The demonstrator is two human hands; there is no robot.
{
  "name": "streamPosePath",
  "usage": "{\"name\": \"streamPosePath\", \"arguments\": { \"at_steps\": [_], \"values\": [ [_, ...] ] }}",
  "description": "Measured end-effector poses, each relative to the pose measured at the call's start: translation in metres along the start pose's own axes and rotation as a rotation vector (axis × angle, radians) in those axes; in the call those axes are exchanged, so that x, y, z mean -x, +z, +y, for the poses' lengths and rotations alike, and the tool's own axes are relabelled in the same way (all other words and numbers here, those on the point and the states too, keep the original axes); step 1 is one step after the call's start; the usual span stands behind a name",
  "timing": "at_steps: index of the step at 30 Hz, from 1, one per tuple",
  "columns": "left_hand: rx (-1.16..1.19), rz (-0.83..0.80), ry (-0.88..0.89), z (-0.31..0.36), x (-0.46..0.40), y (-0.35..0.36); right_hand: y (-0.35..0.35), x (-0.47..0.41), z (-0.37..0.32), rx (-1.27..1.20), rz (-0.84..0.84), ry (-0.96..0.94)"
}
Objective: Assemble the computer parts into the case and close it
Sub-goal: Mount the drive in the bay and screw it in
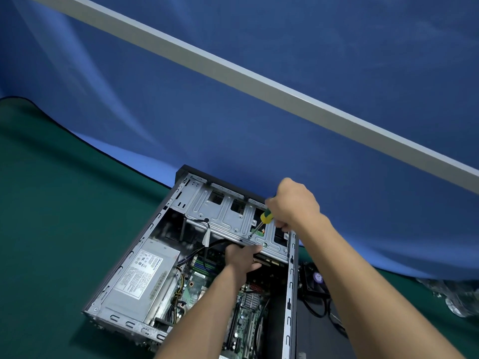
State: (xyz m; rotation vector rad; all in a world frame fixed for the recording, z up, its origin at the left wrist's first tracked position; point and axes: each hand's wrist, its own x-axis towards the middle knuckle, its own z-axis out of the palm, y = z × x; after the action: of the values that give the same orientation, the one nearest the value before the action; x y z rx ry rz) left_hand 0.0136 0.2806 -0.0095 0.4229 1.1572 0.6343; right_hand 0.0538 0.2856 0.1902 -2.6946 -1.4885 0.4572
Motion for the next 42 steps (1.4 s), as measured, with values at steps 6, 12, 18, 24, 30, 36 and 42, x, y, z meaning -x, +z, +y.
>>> {"name": "streamPosePath", "arguments": {
  "at_steps": [6,12,18,24,30,36,42],
  "values": [
    [-0.028,-0.009,-0.049,0.004,0.007,-0.001,-0.009,-0.007,0.013,-0.043,-0.054,0.034],
    [-0.03,-0.02,-0.006,0.007,0.011,0.0,-0.002,-0.004,0.022,0.051,0.124,0.035],
    [-0.065,-0.03,0.026,0.005,0.01,-0.002,-0.006,-0.003,0.032,-0.062,0.029,0.053],
    [-0.08,-0.025,0.04,0.003,0.007,-0.003,-0.008,0.003,0.038,-0.159,-0.068,0.033],
    [-0.087,-0.037,0.016,0.005,0.008,-0.003,-0.002,0.004,0.026,-0.091,-0.021,-0.031],
    [-0.098,-0.048,0.012,0.006,0.007,-0.004,-0.003,0.003,0.018,0.024,0.041,-0.001],
    [-0.122,-0.073,-0.013,0.002,-0.001,-0.007,-0.005,0.004,0.012,0.045,-0.019,0.005]
  ]
}}
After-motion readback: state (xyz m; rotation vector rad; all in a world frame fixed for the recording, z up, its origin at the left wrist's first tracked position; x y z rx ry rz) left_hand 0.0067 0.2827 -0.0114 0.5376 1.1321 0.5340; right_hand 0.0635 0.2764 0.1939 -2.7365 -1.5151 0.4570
